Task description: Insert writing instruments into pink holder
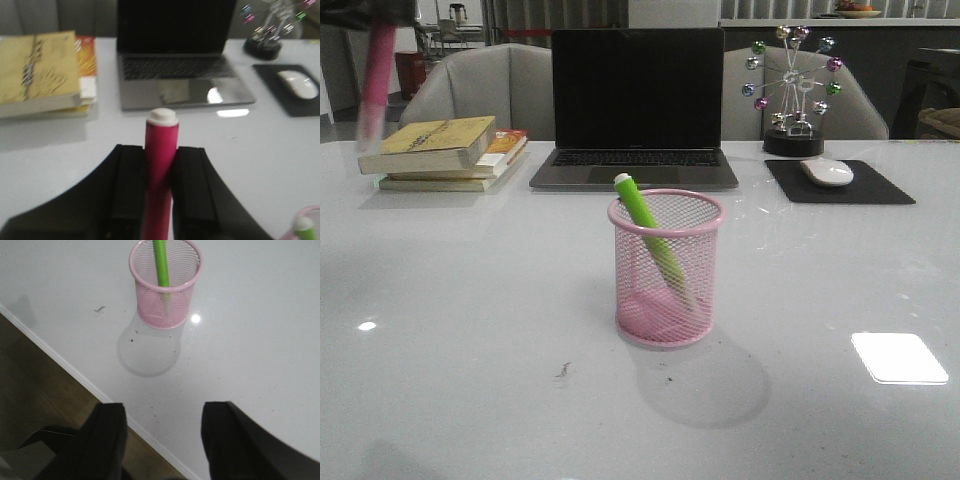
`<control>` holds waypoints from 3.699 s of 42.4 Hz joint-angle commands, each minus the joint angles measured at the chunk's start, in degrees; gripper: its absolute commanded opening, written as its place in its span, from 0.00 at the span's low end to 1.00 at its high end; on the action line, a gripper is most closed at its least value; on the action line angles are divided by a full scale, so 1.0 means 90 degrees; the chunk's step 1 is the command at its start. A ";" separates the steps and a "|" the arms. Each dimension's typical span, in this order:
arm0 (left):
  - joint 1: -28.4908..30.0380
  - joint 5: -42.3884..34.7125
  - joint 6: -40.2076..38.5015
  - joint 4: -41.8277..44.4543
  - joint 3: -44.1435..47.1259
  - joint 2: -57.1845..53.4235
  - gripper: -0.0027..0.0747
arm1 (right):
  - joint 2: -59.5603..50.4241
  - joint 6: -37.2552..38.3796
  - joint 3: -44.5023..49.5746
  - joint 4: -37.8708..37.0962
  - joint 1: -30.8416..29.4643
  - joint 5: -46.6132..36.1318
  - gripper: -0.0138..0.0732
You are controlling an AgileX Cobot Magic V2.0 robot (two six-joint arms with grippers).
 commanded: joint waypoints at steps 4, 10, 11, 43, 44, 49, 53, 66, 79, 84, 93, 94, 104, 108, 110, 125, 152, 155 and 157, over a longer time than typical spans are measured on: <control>-0.1437 -0.1932 -0.0007 -0.0037 0.0011 -0.0083 0.15 | -0.0057 -0.0062 -0.0174 -0.0012 -0.0007 -0.0454 0.68; -0.2412 -0.3243 -0.0007 -0.0010 0.0011 0.0475 0.15 | -0.0057 -0.0062 -0.0174 -0.0012 -0.0007 -0.0454 0.68; -0.2544 -0.3423 -0.0007 0.0003 0.0011 0.0574 0.15 | -0.0057 -0.0062 -0.0174 -0.0012 -0.0007 -0.0454 0.68; -0.3102 -0.4522 -0.0217 0.0201 -0.1219 0.3412 0.19 | -0.0057 -0.0062 -0.0174 -0.0012 -0.0007 -0.0454 0.68; -0.3102 -0.4522 -0.0217 0.0201 -0.1219 0.3455 0.20 | -0.0057 -0.0062 -0.0174 -0.0012 -0.0007 -0.0454 0.68; -0.3102 -0.4479 -0.0217 0.0201 -0.1219 0.3488 0.37 | -0.0057 -0.0062 -0.0174 -0.0012 -0.0007 -0.0454 0.68; -0.3102 -0.4449 -0.0217 0.0201 -0.1219 0.3449 0.51 | -0.0057 -0.0062 -0.0174 -0.0012 -0.0007 -0.0454 0.68; -0.3102 -0.2675 0.0529 0.0201 -0.1219 0.2445 0.57 | -0.0057 -0.0062 -0.0174 -0.0012 -0.0007 -0.0454 0.68; -0.2904 0.1582 0.0829 0.0410 -0.1219 0.0089 0.57 | -0.0057 -0.0062 -0.0174 -0.0012 -0.0007 -0.0454 0.68; -0.2706 0.3173 0.0829 0.0711 -0.1219 -0.0703 0.57 | -0.0057 -0.0062 -0.0174 -0.0012 -0.0007 -0.0454 0.68; -0.2083 0.5588 0.0337 0.1410 -0.1219 -0.1759 0.57 | -0.0057 -0.0062 -0.0174 -0.0012 -0.0007 -0.0454 0.68; -0.1976 0.5806 0.0106 0.1582 -0.1219 -0.1841 0.57 | -0.0057 -0.0062 -0.0174 -0.0012 -0.0007 -0.0454 0.68; -0.1290 0.6412 -0.0706 0.2257 -0.0709 -0.2845 0.57 | -0.0057 -0.0057 -0.0174 -0.0012 -0.0007 -0.0479 0.68; -0.1212 0.6374 -0.0706 0.2257 -0.0343 -0.3283 0.57 | -0.0057 -0.0057 -0.0174 -0.0012 -0.0007 -0.0407 0.68; -0.1190 0.6360 -0.0706 0.2246 -0.0146 -0.3453 0.57 | -0.0057 -0.0057 -0.0169 -0.0012 -0.0007 -0.0381 0.68; -0.1190 0.6332 -0.1228 0.2321 0.0139 -0.3664 0.57 | -0.0422 0.0734 -0.0161 -0.0778 -0.0063 0.0373 0.64; -0.1190 0.6159 -0.1228 0.2370 0.0139 -0.3664 0.16 | -0.0582 0.0543 -0.0161 -0.0751 -0.0063 0.0293 0.22; -0.1190 0.6159 -0.1228 0.2370 0.0139 -0.3664 0.15 | -0.0582 0.0543 -0.0161 -0.0758 -0.0063 0.0331 0.22; -0.1190 0.6159 -0.1228 0.2370 0.0139 -0.3664 0.15 | -0.0582 0.0543 -0.0161 -0.0758 -0.0063 0.0389 0.22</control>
